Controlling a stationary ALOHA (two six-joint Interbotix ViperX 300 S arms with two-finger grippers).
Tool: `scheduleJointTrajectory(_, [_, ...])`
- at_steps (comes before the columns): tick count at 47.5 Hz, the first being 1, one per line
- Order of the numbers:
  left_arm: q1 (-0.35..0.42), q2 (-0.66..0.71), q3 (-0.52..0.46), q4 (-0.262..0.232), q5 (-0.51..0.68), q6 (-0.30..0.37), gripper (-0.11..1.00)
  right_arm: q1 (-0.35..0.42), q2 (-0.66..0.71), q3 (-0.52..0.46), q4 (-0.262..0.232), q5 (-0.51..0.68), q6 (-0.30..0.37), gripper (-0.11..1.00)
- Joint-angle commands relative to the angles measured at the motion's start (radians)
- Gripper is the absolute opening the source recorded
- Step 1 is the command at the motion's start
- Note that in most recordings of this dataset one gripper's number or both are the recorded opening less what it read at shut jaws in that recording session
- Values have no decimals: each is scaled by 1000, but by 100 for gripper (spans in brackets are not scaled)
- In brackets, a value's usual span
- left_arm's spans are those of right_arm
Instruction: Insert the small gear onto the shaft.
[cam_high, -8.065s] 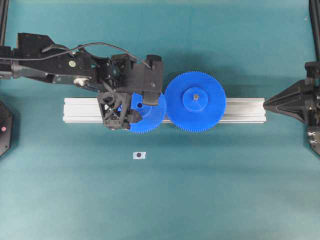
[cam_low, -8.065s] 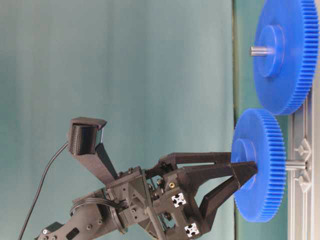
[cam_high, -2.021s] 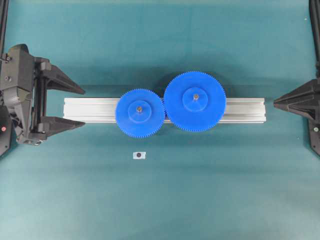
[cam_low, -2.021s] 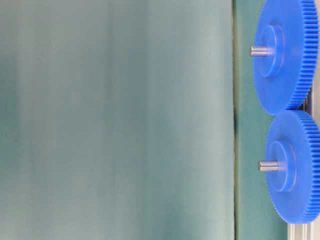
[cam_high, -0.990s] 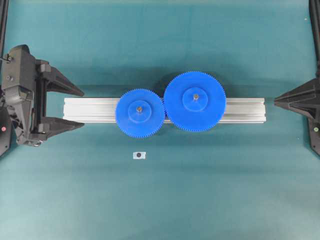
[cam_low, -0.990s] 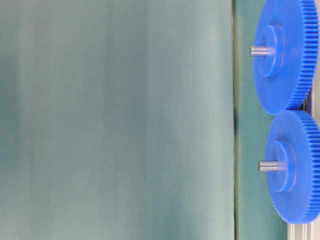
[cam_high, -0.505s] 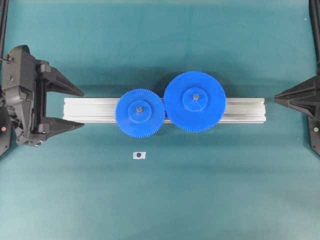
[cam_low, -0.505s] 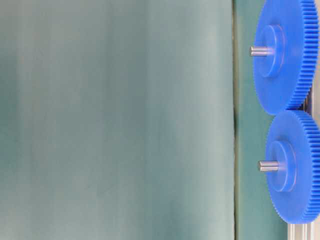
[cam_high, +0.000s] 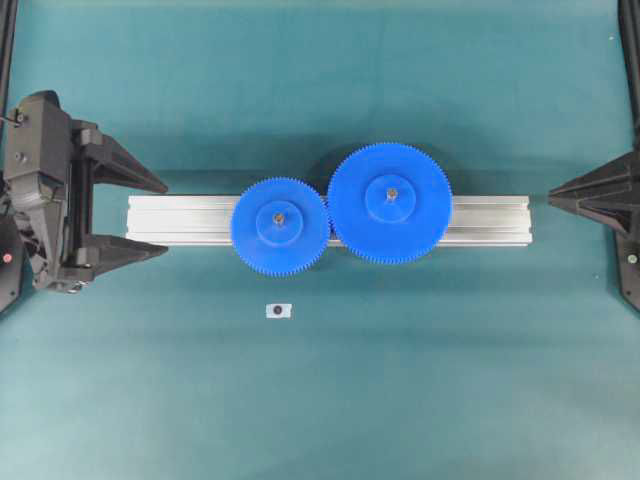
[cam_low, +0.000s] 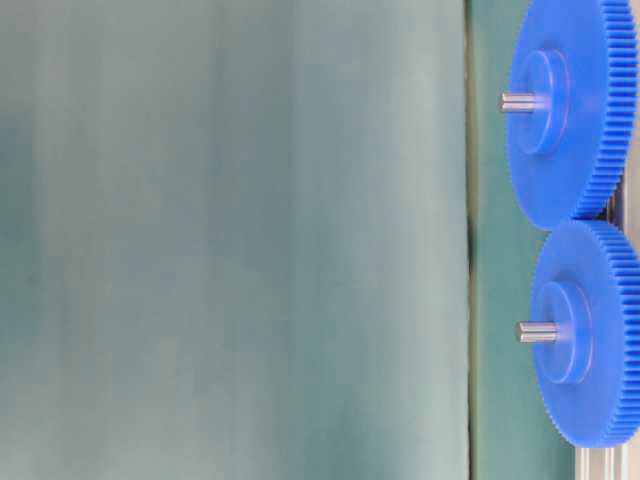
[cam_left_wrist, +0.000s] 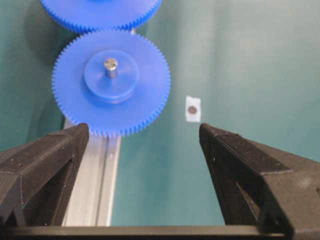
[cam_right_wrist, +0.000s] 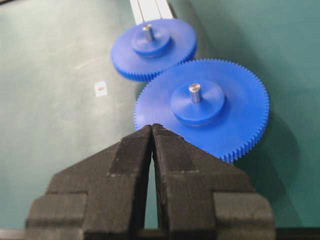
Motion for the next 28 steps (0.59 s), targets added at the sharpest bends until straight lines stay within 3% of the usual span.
scheduleJointTrajectory(1, [-3, -2, -9, 5, -5, 2, 91, -2, 8, -12, 0, -3, 2, 11])
scheduleJointTrajectory(28, [-3, -2, 0, 5, -6, 2, 91, -3, 8, -6, 0, -5, 2, 11])
